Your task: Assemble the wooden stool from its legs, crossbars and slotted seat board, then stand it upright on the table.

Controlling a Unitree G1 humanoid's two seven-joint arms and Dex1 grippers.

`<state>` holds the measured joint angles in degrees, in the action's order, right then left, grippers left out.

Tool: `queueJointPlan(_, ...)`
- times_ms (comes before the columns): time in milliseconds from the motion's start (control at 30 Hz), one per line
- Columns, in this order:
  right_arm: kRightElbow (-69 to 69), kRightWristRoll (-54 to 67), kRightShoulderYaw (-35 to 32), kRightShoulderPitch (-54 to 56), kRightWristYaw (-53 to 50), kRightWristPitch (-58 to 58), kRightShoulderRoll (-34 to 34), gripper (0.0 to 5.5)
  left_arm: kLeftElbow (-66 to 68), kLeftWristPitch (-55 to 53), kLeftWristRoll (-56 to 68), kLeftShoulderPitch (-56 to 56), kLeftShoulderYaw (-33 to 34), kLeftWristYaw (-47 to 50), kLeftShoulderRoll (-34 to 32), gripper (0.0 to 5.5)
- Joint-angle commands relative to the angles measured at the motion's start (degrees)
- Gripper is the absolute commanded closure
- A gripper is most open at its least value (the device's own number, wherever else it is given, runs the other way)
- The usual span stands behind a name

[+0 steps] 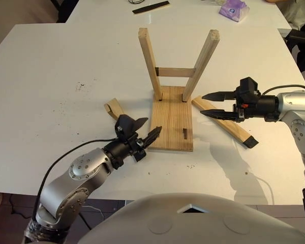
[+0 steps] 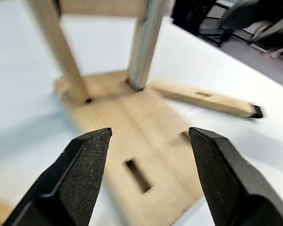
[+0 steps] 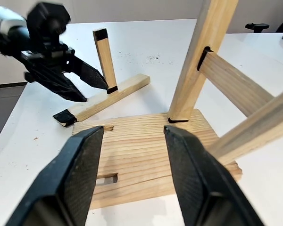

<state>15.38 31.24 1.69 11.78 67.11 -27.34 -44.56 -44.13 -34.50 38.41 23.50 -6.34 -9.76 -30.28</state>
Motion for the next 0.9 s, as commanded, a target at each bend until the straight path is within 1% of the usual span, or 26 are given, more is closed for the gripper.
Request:
queueJointPlan(33,1.01,-0.12,-0.33,0.22,-0.39,-0.27,-0.45,3.14,2.23,2.19,-3.81,5.9,1.06,-0.76,0.63,2.47)
queueJointPlan(200,2.56,-0.2,-0.56,-1.82,-1.59,-0.41,-0.51,3.14,3.19,1.81,-7.84,11.58,0.04,-5.56,-3.28,2.47)
queueJointPlan(267,3.21,0.04,-0.72,-2.37,-2.07,-0.6,-0.53,3.14,3.97,1.94,-9.12,12.94,0.75,-8.08,-5.41,2.47)
queueJointPlan(433,4.78,0.41,-1.33,-4.1,-3.17,-0.79,-0.82,3.14,5.8,2.96,-10.08,14.18,8.22,-15.69,-12.07,2.47)
queueJointPlan(567,5.55,0.1,-1.14,-5.08,-4.05,-0.64,-0.53,3.14,9.16,4.9,-11.14,11.48,13.7,-22.76,-17.67,2.47)
queueJointPlan(633,5.7,0.02,-0.88,-5.05,-4.27,-0.61,-0.48,3.14,10.68,6.22,-11.72,9.29,15.66,-25.54,-19.43,2.47)
queueJointPlan(700,5.73,0.0,-0.78,-5.01,-4.44,-0.62,-0.49,3.14,10.76,5.66,-10.04,7.18,18.45,-27.1,-19.78,2.47)
queueJointPlan(800,6.14,0.19,-1.32,-5.78,-4.65,-0.63,-0.81,3.14,7.58,0.77,-6.69,4.53,22.46,-24.22,-18.03,2.47)
queueJointPlan(833,6.35,0.34,-1.68,-6.17,-4.73,-0.66,-0.99,3.14,6.04,-1.64,-6.22,3.75,22.94,-21.67,-17.02,2.47)
queueJointPlan(900,6.67,0.36,-2.4,-7.32,-5.08,-0.47,-1.14,3.14,1.57,-8.26,-4.53,1.96,22.44,-13.7,-12.57,2.47)
